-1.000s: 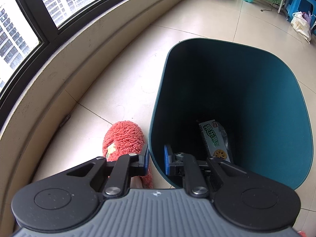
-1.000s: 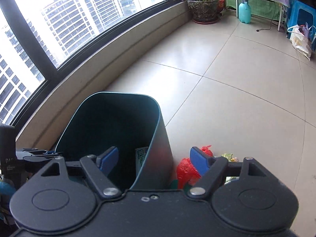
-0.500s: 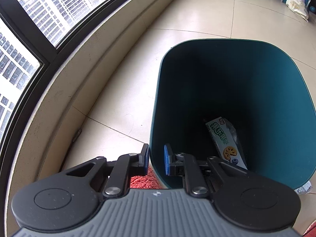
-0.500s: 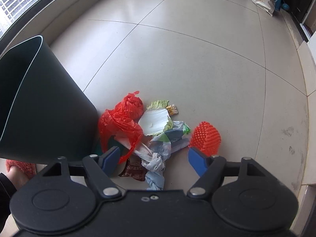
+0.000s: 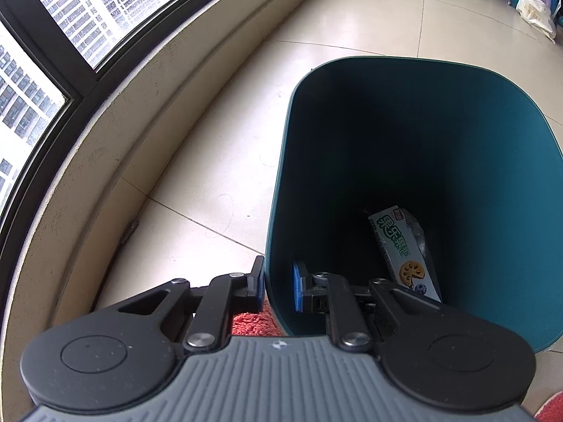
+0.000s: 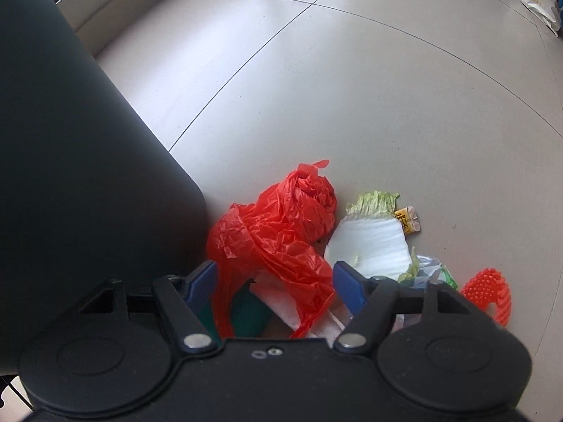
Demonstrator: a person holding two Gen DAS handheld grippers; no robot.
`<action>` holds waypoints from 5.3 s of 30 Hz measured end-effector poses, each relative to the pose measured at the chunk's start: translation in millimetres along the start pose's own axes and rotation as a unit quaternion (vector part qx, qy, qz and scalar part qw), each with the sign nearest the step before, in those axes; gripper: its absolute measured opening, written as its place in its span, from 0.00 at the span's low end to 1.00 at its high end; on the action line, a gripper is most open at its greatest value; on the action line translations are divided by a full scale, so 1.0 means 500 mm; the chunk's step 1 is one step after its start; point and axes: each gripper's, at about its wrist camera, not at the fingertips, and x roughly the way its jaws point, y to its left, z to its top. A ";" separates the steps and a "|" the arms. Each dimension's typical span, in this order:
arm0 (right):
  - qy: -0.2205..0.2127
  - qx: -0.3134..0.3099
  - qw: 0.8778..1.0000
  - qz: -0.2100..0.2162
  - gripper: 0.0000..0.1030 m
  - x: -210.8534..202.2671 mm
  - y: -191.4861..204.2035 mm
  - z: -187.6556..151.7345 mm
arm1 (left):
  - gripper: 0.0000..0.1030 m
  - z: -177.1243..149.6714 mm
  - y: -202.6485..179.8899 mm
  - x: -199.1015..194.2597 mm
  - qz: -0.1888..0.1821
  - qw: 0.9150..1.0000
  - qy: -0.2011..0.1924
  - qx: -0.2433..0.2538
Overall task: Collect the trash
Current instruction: 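Move the right gripper back to the pile and reach the red plastic bag, then grasp the red plastic bag with the right gripper, then lift the red bag over the teal bin and release it inside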
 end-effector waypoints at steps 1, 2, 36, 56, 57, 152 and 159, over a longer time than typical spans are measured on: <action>0.007 0.001 1.000 -0.005 0.61 0.021 0.001 0.002 | 0.14 0.000 -0.001 0.000 0.000 1.000 -0.001 0.001; 0.012 0.006 1.000 -0.010 0.58 0.037 0.001 0.003 | 0.14 -0.002 -0.001 0.000 0.001 1.000 -0.002 0.002; -0.011 -0.039 0.999 0.007 0.48 -0.070 -0.014 -0.030 | 0.14 -0.004 -0.003 0.000 -0.002 1.000 -0.003 0.004; -0.035 -0.026 0.999 -0.016 0.00 -0.043 -0.017 -0.049 | 0.14 -0.008 0.005 0.002 -0.009 1.000 -0.006 0.010; -0.042 -0.025 0.999 -0.017 0.00 -0.058 -0.018 -0.047 | 0.14 -0.008 0.004 0.002 -0.007 1.000 -0.006 0.011; -0.108 -0.166 0.978 0.057 0.29 -0.420 0.307 -0.007 | 0.14 -0.015 0.005 0.011 -0.019 1.000 -0.004 0.005; -0.153 -0.116 0.979 0.071 0.35 -0.535 0.188 -0.048 | 0.14 -0.012 0.004 0.012 -0.017 1.000 -0.001 0.002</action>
